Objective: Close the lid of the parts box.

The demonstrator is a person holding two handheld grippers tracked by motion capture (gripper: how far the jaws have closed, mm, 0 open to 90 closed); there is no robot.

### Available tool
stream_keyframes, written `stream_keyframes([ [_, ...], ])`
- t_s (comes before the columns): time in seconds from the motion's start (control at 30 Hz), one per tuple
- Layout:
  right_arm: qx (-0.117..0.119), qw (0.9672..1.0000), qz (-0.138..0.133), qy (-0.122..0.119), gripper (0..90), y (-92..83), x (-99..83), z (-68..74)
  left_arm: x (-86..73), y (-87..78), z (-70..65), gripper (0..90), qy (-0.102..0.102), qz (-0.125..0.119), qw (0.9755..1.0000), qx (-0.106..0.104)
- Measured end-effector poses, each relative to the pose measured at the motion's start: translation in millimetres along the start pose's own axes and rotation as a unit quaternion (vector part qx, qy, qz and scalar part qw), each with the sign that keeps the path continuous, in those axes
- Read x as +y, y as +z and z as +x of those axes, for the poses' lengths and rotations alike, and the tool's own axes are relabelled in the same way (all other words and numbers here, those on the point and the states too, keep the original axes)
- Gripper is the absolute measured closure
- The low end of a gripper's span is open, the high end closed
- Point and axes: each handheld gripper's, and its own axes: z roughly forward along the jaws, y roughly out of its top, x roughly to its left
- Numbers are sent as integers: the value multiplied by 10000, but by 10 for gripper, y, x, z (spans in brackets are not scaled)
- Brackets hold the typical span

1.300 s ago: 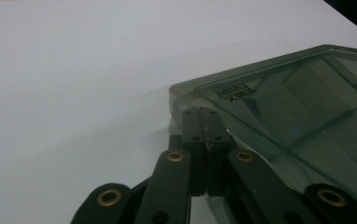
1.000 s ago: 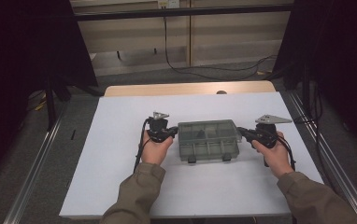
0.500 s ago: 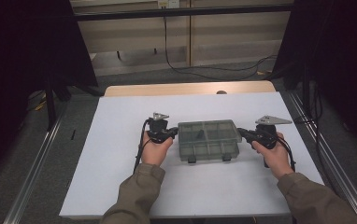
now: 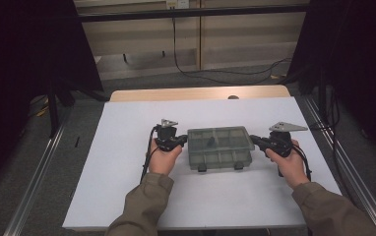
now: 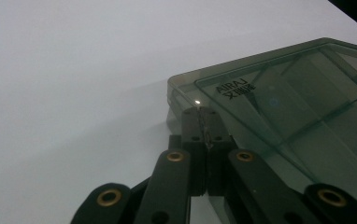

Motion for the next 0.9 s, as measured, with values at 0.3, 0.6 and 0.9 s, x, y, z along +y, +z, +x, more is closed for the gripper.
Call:
stream_keyframes([
  [0.3, 74, 10000, -4, -4, 900, -10, -7, -2, -38, 3, 23, 892, -10, 108, 9999, -111],
  [0.6, 156, 9999, 6, -47, 900, -57, -3, 13, -46, -42, 18, 892, 92, 170, 9996, -219],
  [0.9, 301, 9995, -117, -13, 900, -165, 40, 35, -22, -119, -4, 887, 229, 182, 9991, -313],
])
